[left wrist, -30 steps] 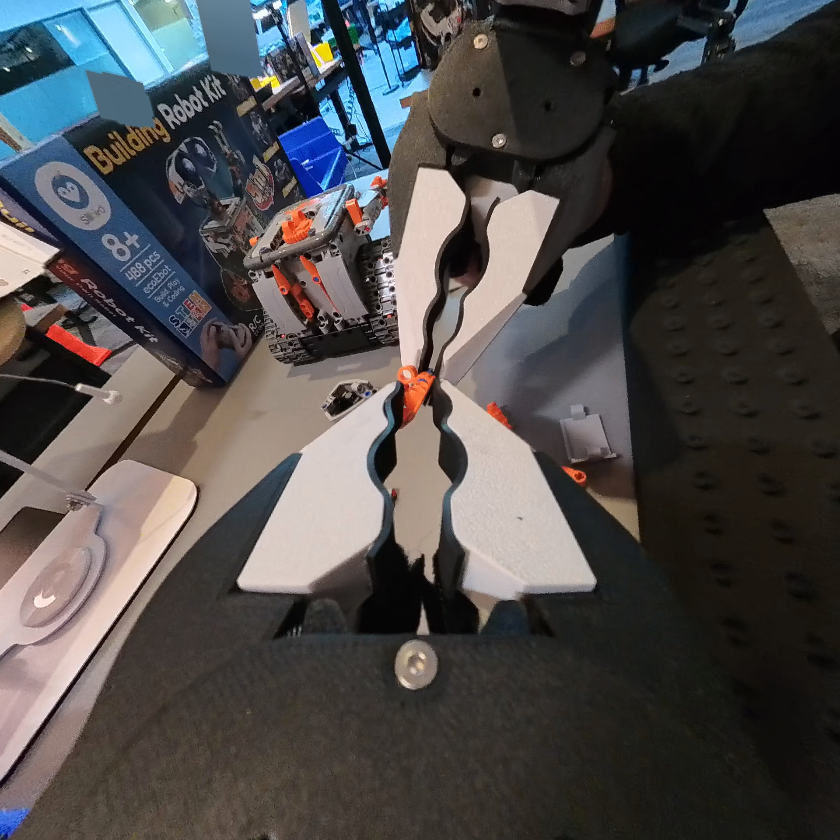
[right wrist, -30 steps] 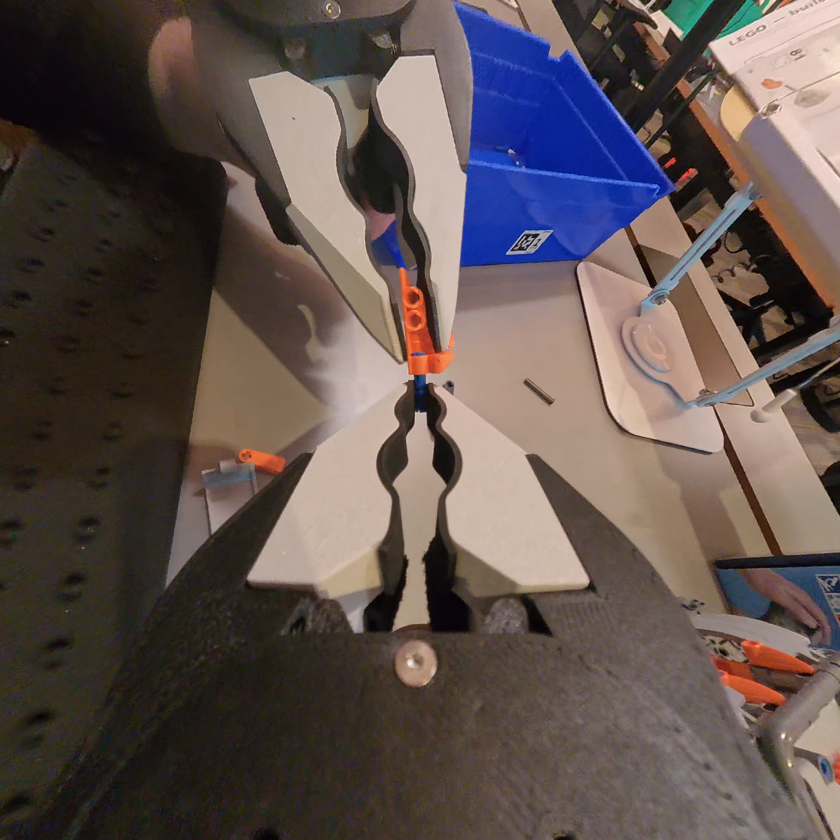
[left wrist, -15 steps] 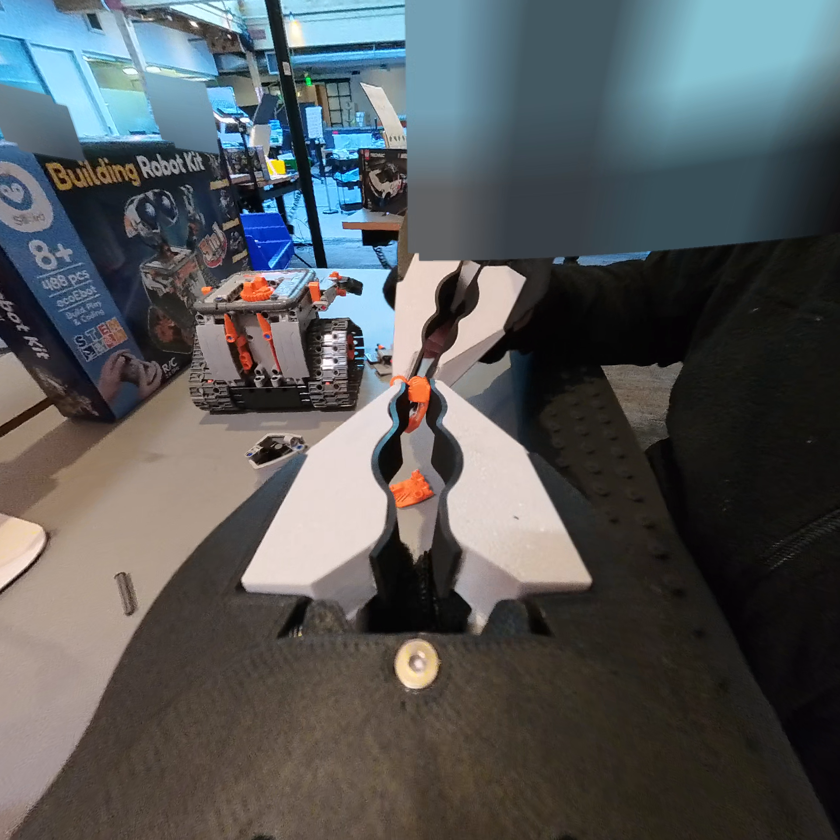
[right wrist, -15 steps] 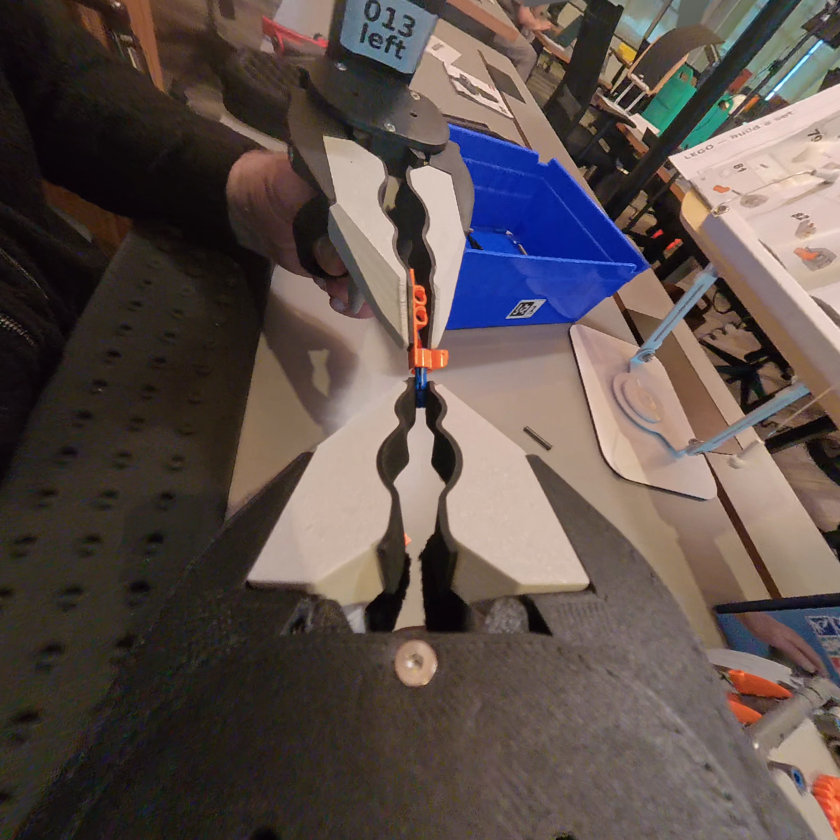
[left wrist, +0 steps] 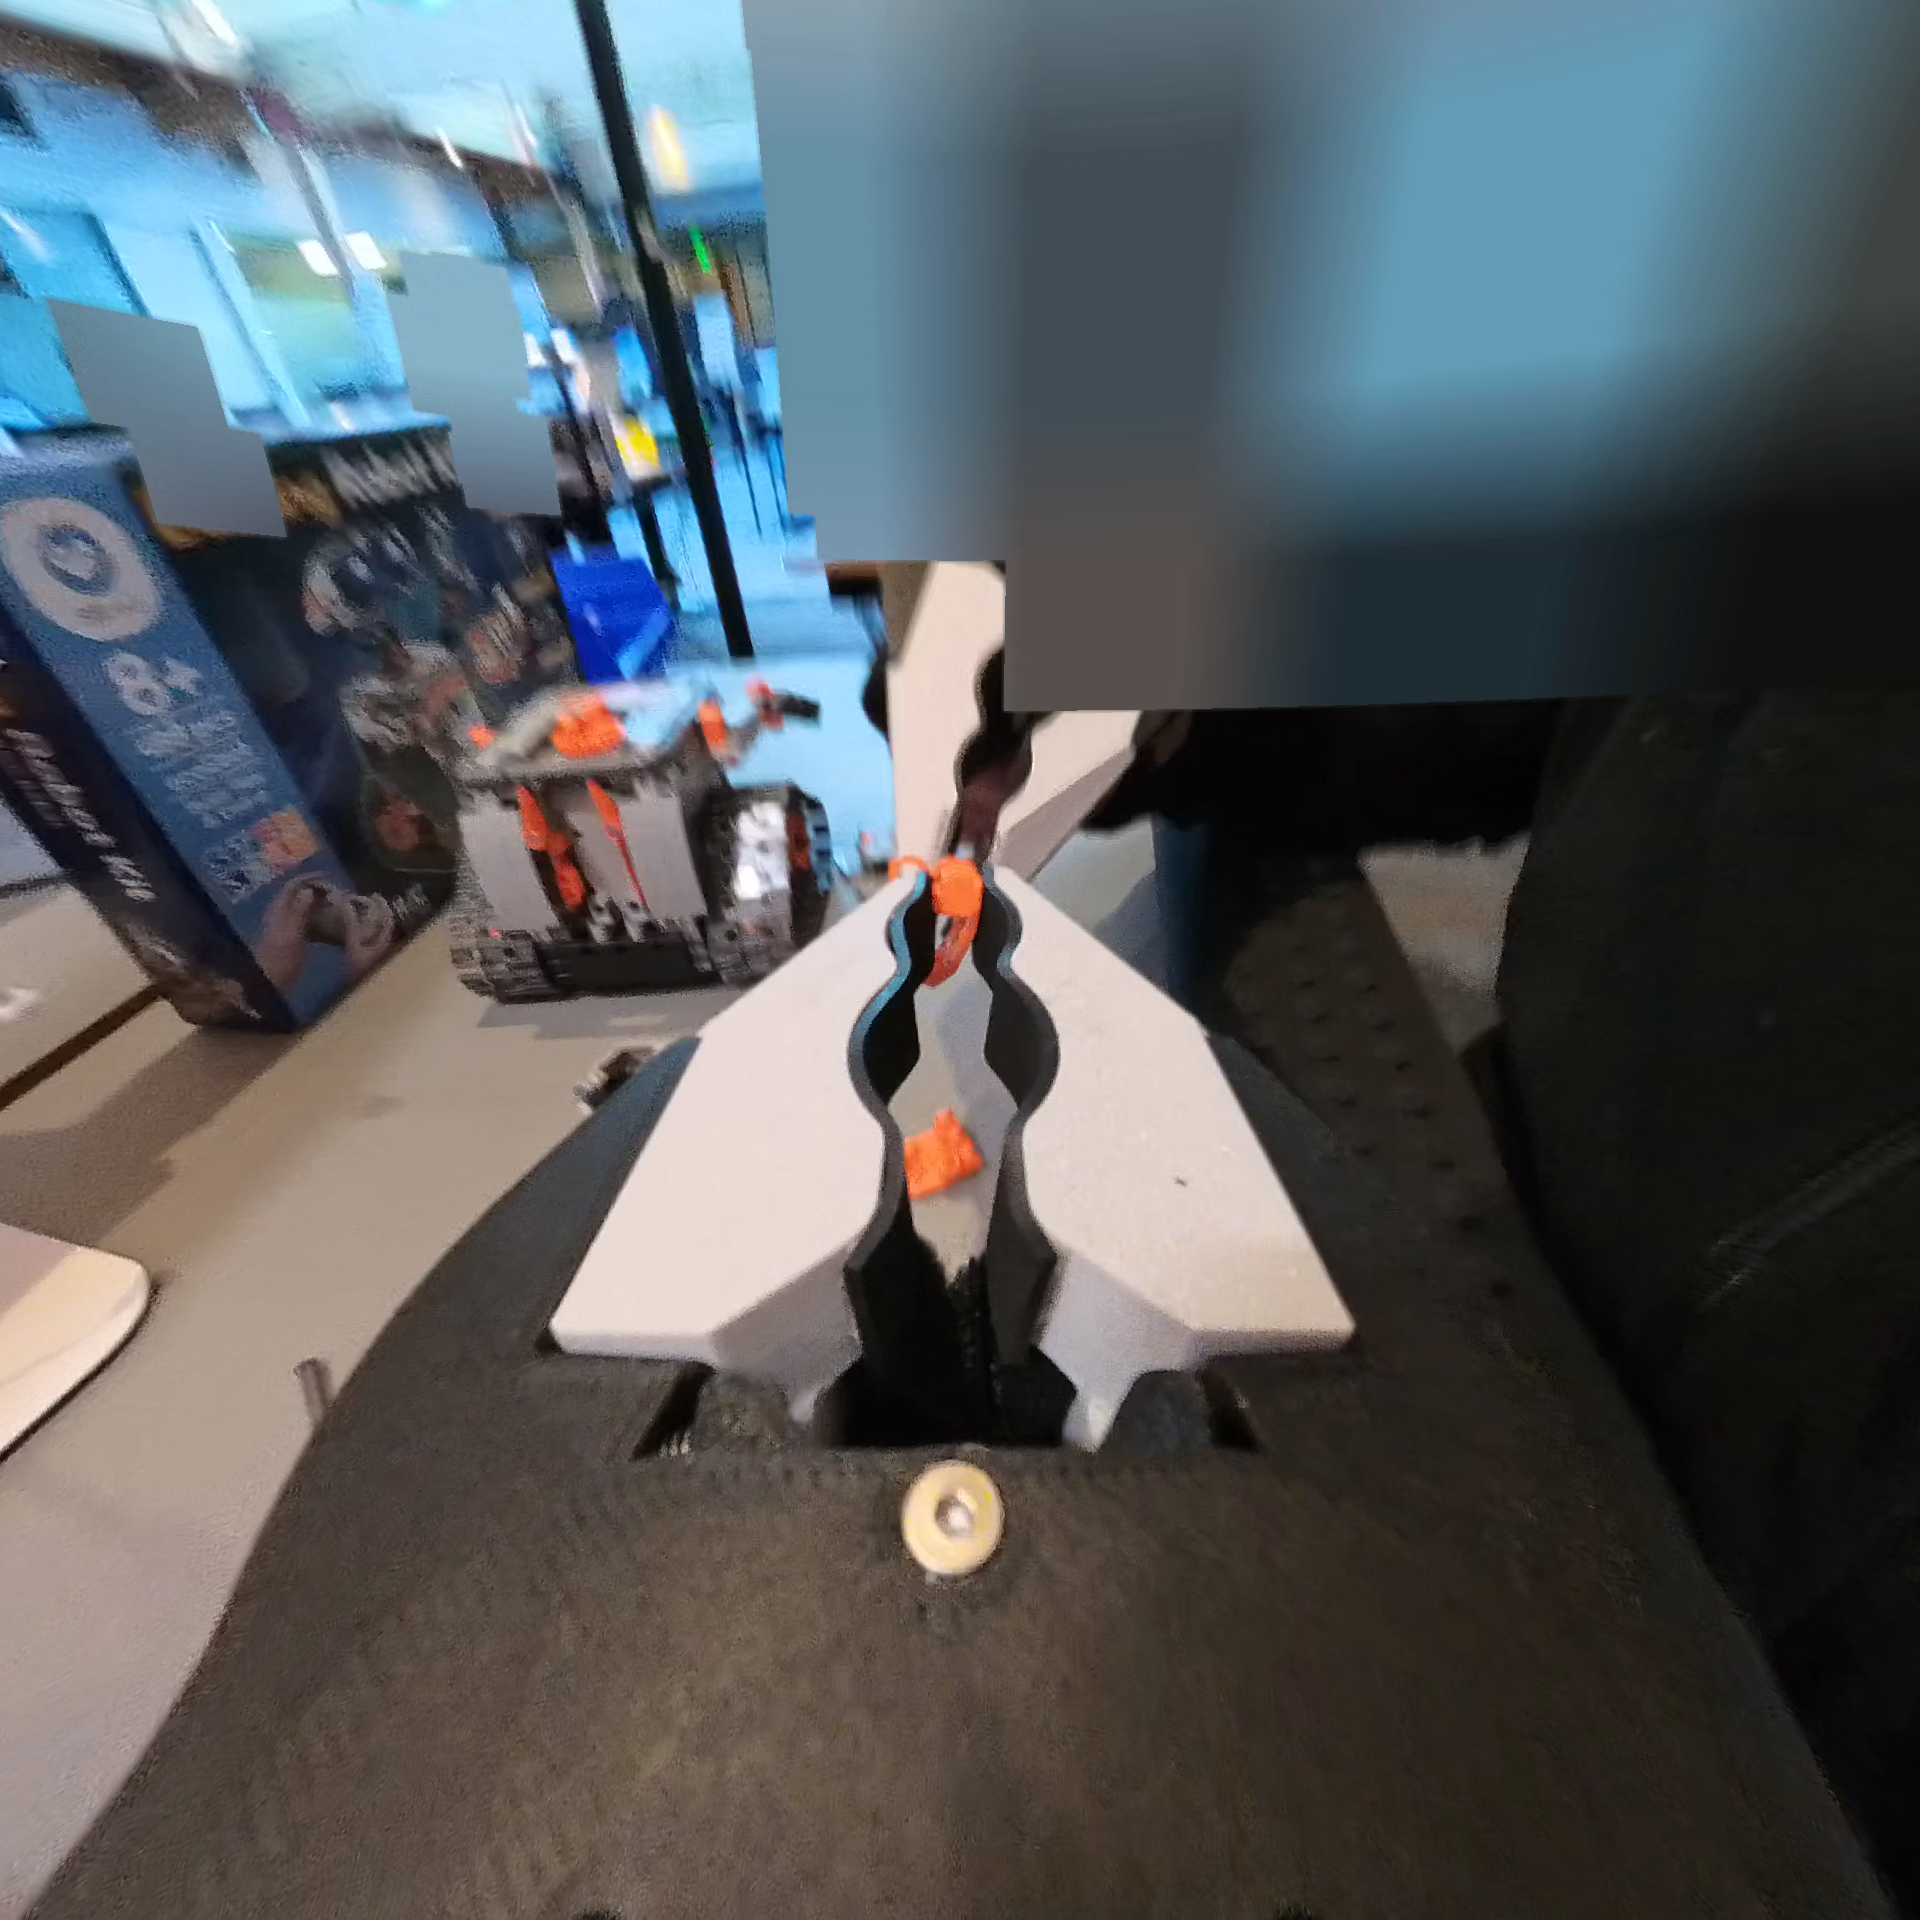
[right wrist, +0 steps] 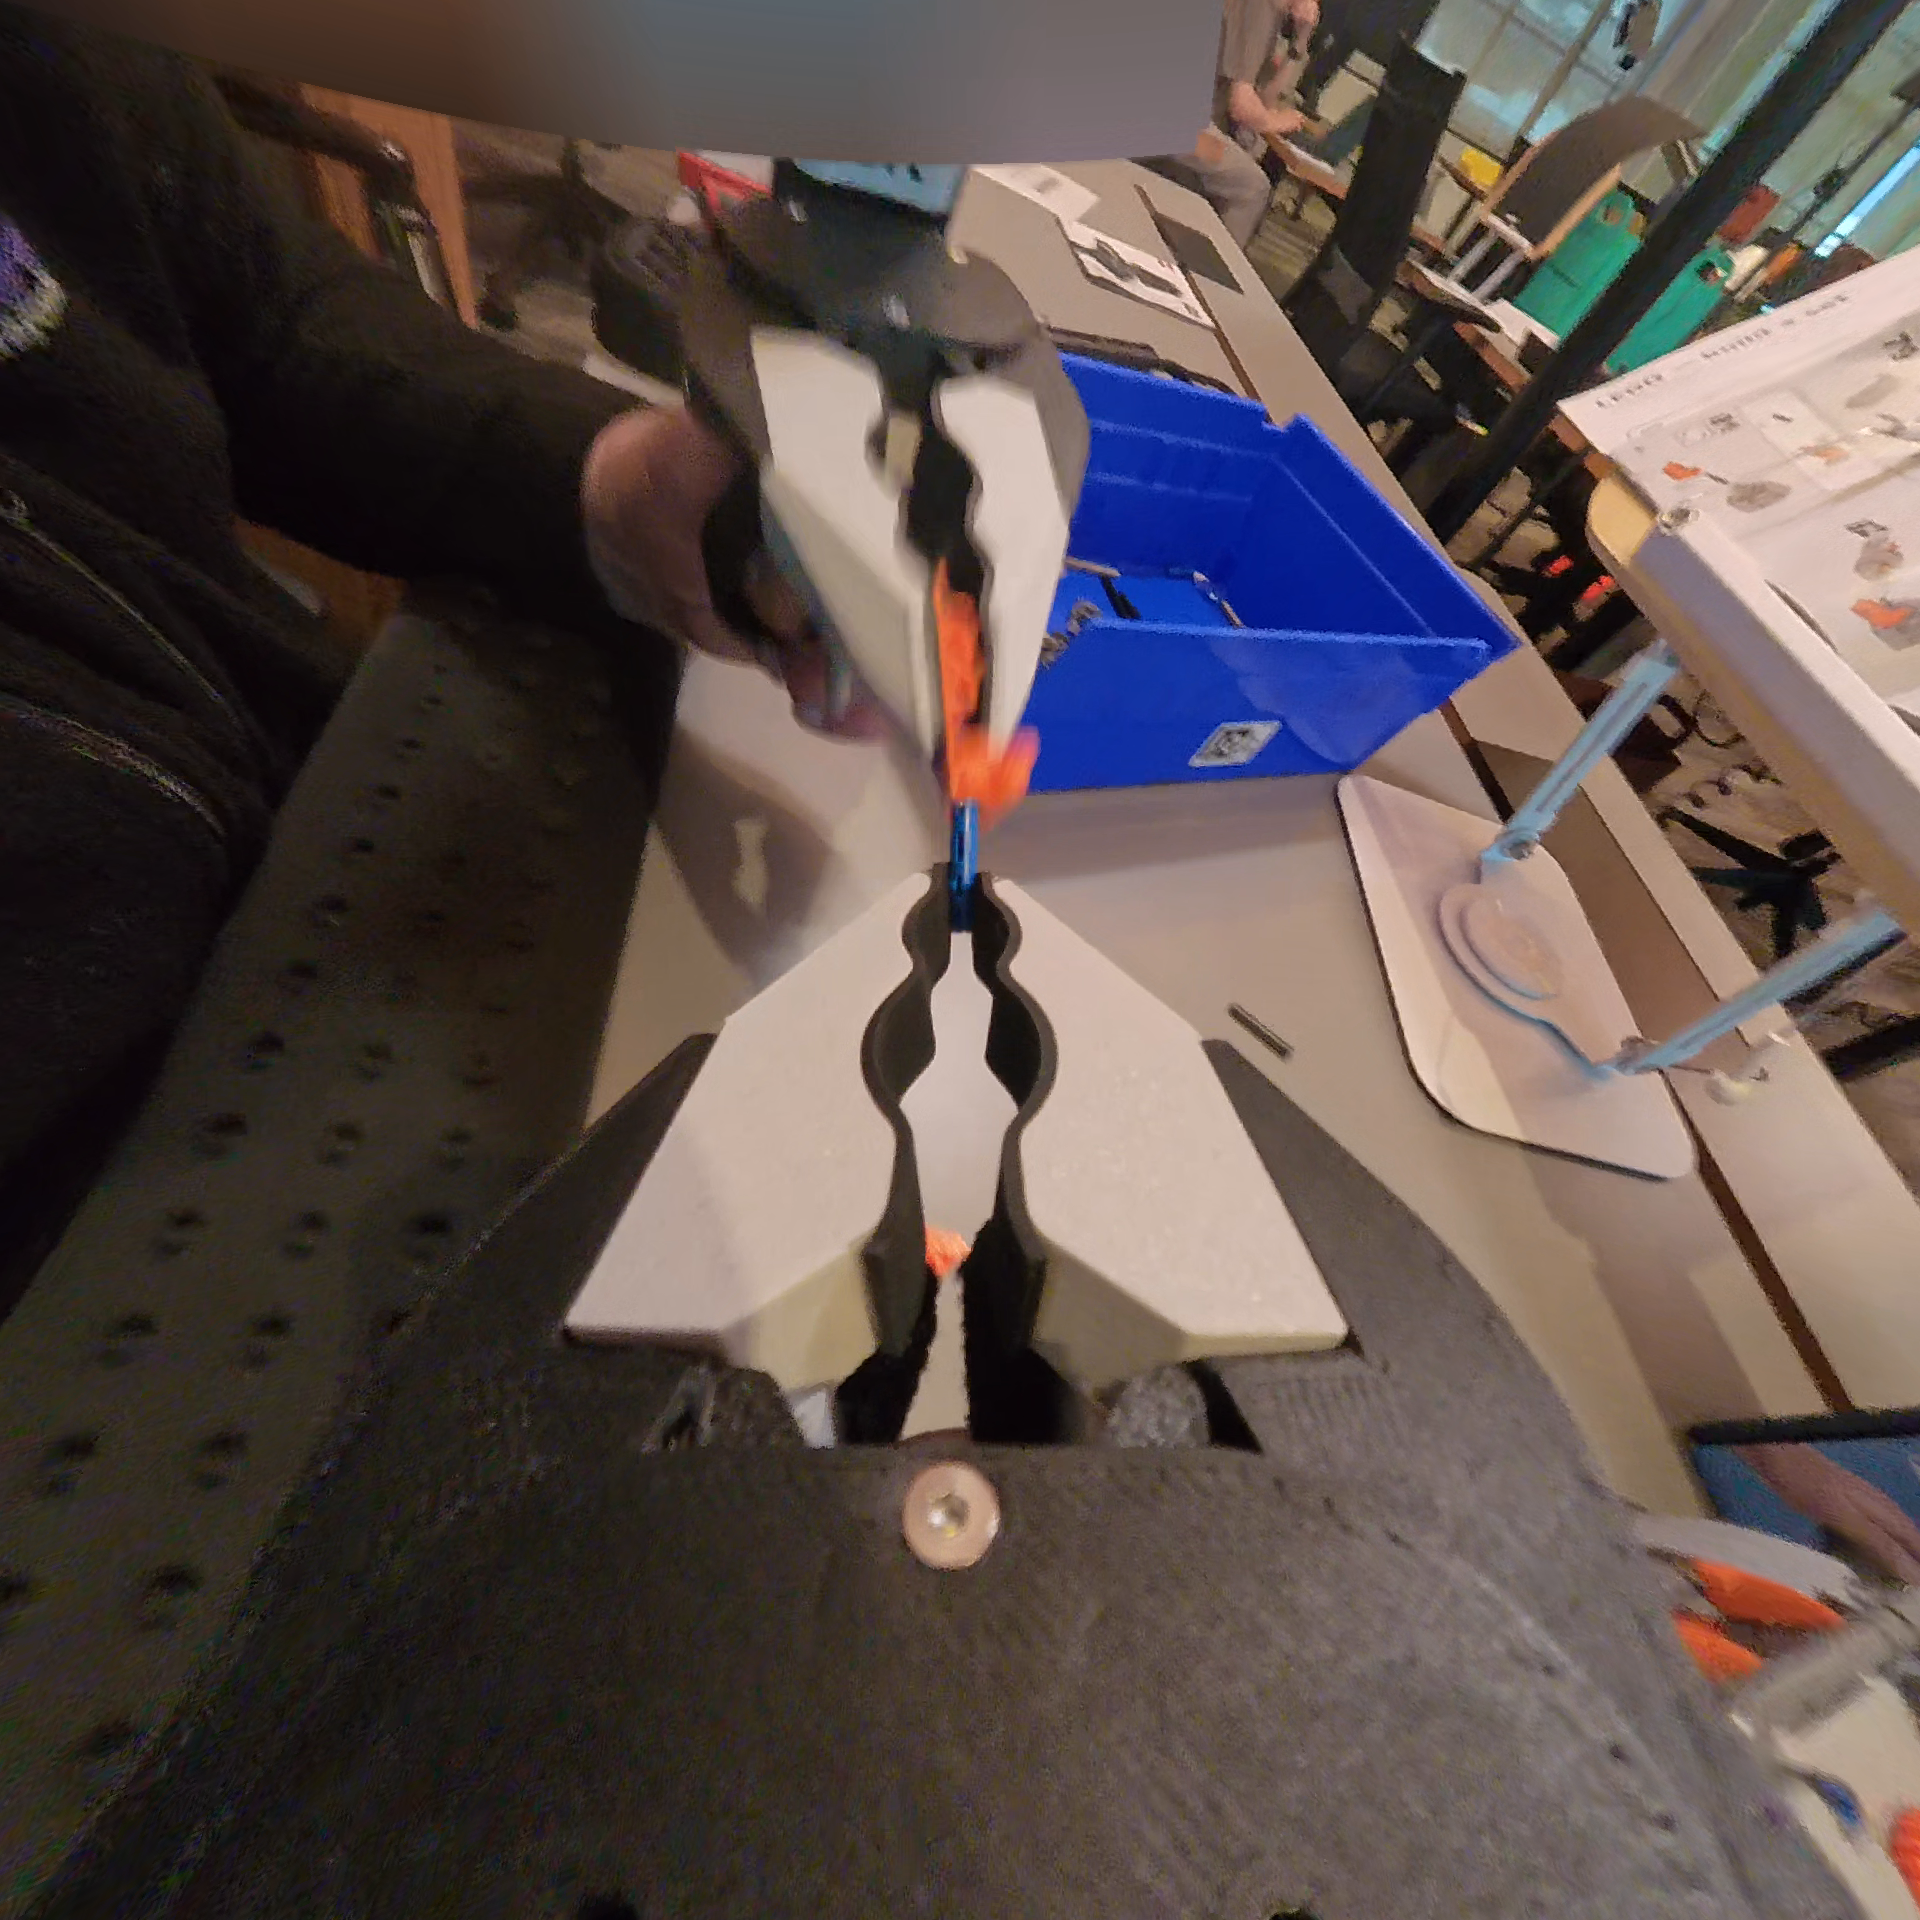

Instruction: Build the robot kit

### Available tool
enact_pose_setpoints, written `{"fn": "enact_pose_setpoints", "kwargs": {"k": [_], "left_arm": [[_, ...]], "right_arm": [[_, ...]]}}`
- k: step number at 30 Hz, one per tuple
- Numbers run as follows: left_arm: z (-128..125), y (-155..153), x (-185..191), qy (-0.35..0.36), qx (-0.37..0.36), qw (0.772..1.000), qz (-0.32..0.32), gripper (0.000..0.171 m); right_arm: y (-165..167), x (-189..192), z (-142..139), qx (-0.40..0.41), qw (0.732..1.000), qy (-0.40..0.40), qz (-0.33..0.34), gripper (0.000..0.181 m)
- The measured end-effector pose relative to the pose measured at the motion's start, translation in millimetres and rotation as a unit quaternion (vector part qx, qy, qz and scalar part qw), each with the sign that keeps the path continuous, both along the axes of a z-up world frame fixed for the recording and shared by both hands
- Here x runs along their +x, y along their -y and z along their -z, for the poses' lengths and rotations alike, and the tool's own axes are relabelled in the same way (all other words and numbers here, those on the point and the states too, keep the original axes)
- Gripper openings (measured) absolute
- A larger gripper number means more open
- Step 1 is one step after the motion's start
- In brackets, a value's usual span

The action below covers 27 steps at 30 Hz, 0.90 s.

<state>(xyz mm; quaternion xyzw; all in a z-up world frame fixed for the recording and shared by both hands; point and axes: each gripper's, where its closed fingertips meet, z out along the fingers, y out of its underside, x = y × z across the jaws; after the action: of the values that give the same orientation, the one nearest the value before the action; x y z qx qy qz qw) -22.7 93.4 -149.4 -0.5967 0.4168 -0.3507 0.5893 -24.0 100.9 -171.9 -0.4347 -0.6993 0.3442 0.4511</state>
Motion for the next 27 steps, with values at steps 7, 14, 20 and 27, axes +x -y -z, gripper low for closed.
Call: {"fn": "enact_pose_setpoints", "kwargs": {"k": [7,14,20,27], "left_arm": [[-20.8,2.9,-15.1,0.06,0.015,0.998,0.019,0.005],[-19.1,5.3,-5.6,0.08,-0.007,0.995,0.063,0.005],[-11.2,4.4,-0.1,0.045,0.01,0.998,0.051,0.005],[-3.5,0.5,1.6,0.016,0.019,0.999,0.036,0.004]], "right_arm": [[-18.1,11.3,-11.7,-0.016,0.999,-0.018,0.027,0.001],[-7.2,-0.1,-11.2,0.031,0.998,0.001,0.062,0.001],[-7.2,-2.3,-9.2,0.019,0.998,-0.002,0.063,0.001],[-9.3,-2.1,-5.3,0.031,0.997,0.006,0.071,0.001]]}}
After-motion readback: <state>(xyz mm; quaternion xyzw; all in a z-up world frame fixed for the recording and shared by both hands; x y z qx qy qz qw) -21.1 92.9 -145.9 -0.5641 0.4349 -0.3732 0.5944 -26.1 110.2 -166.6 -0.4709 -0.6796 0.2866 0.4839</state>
